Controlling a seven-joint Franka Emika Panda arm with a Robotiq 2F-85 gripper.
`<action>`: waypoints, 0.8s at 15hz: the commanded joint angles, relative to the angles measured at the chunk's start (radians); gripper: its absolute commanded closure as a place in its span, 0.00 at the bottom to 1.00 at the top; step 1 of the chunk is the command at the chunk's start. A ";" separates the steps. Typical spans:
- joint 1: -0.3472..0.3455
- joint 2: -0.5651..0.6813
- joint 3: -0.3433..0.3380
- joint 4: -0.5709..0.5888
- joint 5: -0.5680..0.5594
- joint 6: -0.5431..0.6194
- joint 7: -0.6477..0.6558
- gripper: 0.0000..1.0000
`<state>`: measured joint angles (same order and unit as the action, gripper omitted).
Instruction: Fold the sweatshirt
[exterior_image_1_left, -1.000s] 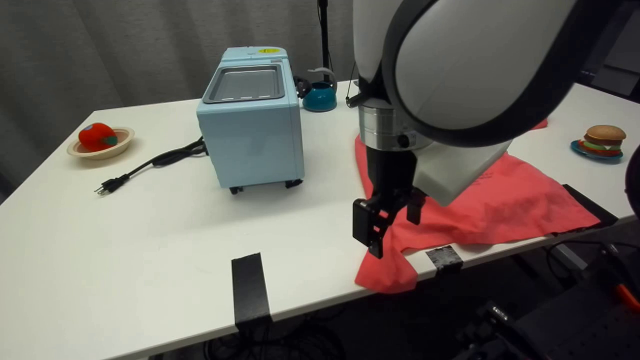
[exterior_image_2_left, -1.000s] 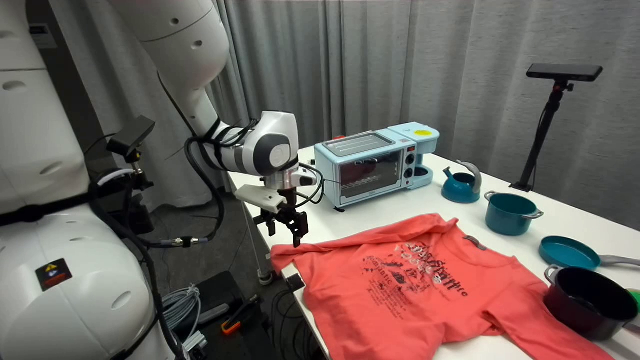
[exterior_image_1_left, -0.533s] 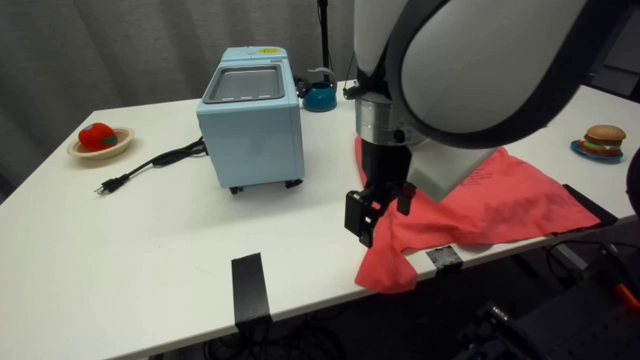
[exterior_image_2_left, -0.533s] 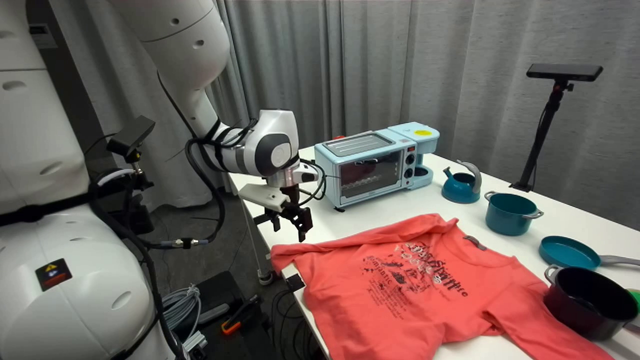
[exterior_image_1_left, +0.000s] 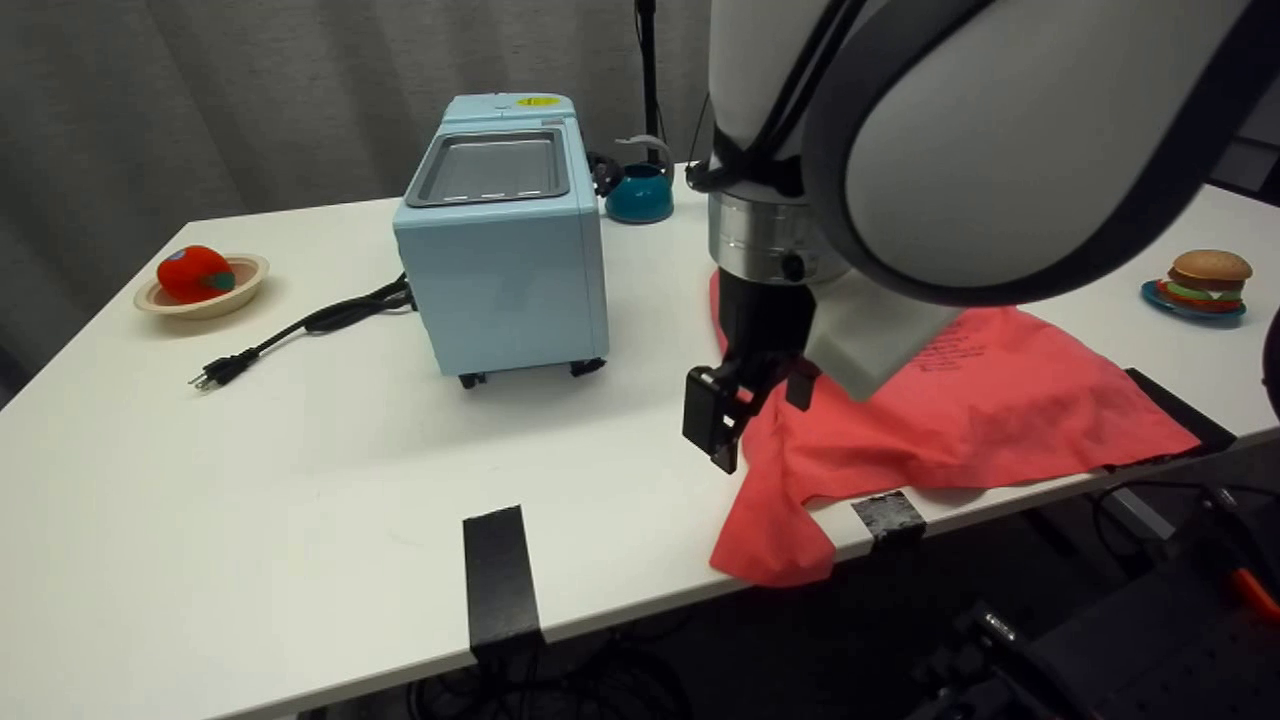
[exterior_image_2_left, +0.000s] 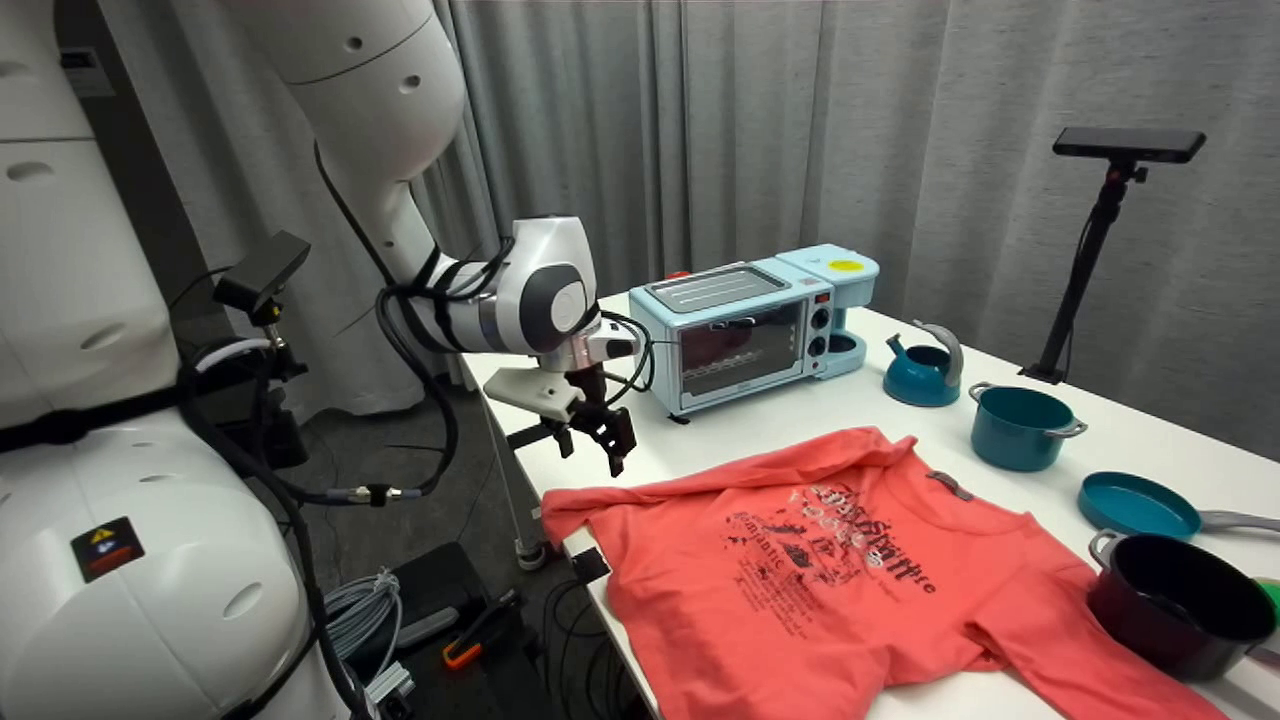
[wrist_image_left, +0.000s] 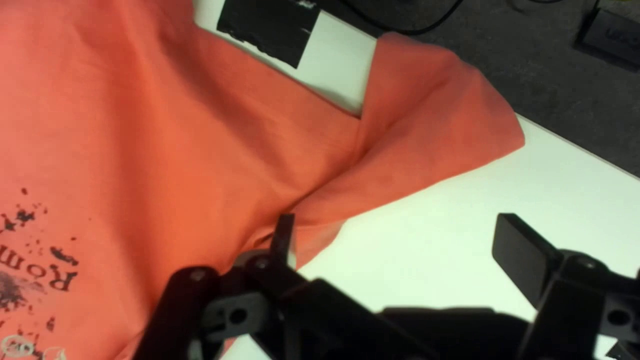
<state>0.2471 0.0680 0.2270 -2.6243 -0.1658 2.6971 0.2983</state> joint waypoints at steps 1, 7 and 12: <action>0.008 0.000 -0.018 -0.011 -0.055 0.025 0.078 0.00; 0.005 0.001 -0.026 -0.005 -0.172 0.005 0.256 0.00; 0.014 -0.002 -0.031 -0.001 -0.172 -0.077 0.244 0.00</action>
<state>0.2471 0.0722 0.2047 -2.6266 -0.3225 2.6796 0.5327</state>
